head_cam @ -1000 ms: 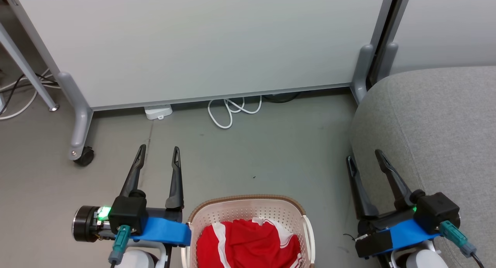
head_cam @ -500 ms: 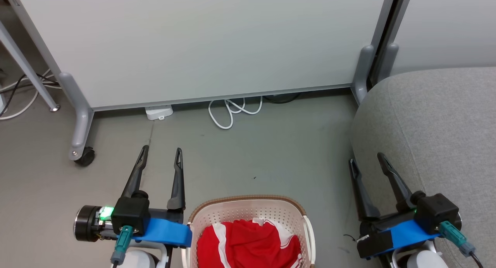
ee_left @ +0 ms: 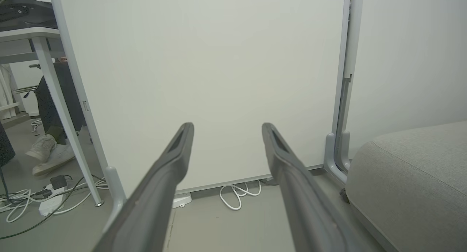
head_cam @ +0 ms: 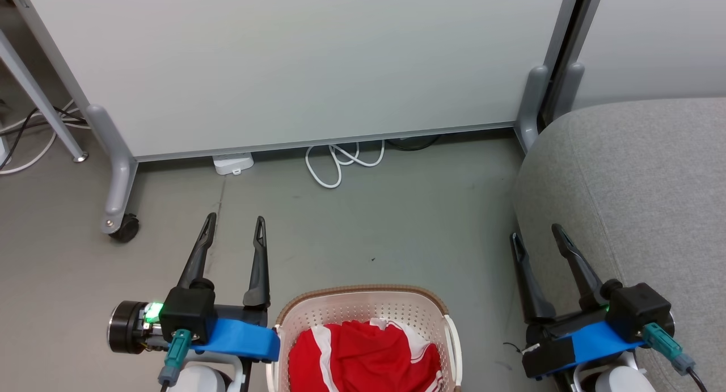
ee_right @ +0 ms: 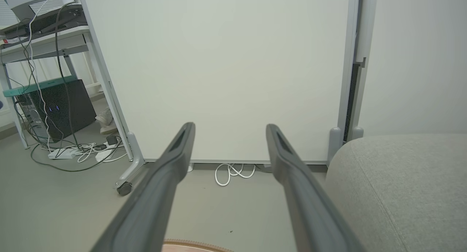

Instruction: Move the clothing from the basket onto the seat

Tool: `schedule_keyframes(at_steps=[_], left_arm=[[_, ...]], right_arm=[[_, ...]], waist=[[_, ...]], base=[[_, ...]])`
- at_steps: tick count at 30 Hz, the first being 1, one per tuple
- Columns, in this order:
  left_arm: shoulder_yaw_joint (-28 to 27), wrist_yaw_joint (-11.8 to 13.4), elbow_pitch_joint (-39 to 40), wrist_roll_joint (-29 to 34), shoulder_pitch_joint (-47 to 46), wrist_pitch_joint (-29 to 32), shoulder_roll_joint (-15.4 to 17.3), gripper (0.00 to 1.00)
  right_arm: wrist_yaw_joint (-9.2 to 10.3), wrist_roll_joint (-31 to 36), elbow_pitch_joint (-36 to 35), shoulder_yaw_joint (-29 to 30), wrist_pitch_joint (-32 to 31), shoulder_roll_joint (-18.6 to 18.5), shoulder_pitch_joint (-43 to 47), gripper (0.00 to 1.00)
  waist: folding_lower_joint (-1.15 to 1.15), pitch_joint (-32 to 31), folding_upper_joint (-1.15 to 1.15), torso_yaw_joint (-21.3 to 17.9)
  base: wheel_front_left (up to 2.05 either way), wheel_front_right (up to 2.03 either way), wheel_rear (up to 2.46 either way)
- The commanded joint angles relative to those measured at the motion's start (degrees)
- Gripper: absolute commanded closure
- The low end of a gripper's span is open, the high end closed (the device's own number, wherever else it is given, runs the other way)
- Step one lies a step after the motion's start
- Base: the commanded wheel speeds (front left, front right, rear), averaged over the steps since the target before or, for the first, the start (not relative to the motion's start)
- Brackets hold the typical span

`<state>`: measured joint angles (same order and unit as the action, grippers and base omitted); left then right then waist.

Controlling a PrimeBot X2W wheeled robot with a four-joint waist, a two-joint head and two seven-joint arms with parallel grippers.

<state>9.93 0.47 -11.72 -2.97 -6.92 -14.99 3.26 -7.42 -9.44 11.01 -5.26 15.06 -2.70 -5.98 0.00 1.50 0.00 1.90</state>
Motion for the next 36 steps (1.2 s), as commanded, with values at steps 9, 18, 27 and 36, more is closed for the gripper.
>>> schedule_keyframes(at_steps=[9, 18, 27, 36], left_arm=[[1.28, -2.10, -1.18, 0.94, -1.64, -0.29, -0.13, 0.00], [3.14, -4.93, -4.52, 2.02, -6.90, -0.27, 0.88, 0.00], [9.17, -7.39, -13.78, 3.93, -15.55, -0.25, 3.86, 0.00], [18.07, -7.87, -25.62, 4.67, -24.08, -0.25, 6.58, 0.00]], right_arm=[[-0.12, -0.53, -1.40, -0.27, 0.18, -0.34, -0.92, 0.00], [-0.12, -0.23, -3.39, -0.47, 0.18, -0.33, -3.51, 0.00], [-0.08, 1.34, -5.73, -0.37, 0.12, -0.31, -8.79, 0.00], [-0.08, 2.07, -7.75, -1.02, 0.11, -0.29, -14.14, 0.00]], waist=[[0.00, 0.64, 0.00, -0.19], [0.00, 4.92, 0.00, -1.51], [0.00, 14.21, 0.00, -3.99], [0.00, 23.16, 0.00, -6.22]], base=[[0.00, 0.00, 0.00], [0.00, 0.00, 0.00], [0.00, 0.00, 0.00], [0.00, 0.00, 0.00]])
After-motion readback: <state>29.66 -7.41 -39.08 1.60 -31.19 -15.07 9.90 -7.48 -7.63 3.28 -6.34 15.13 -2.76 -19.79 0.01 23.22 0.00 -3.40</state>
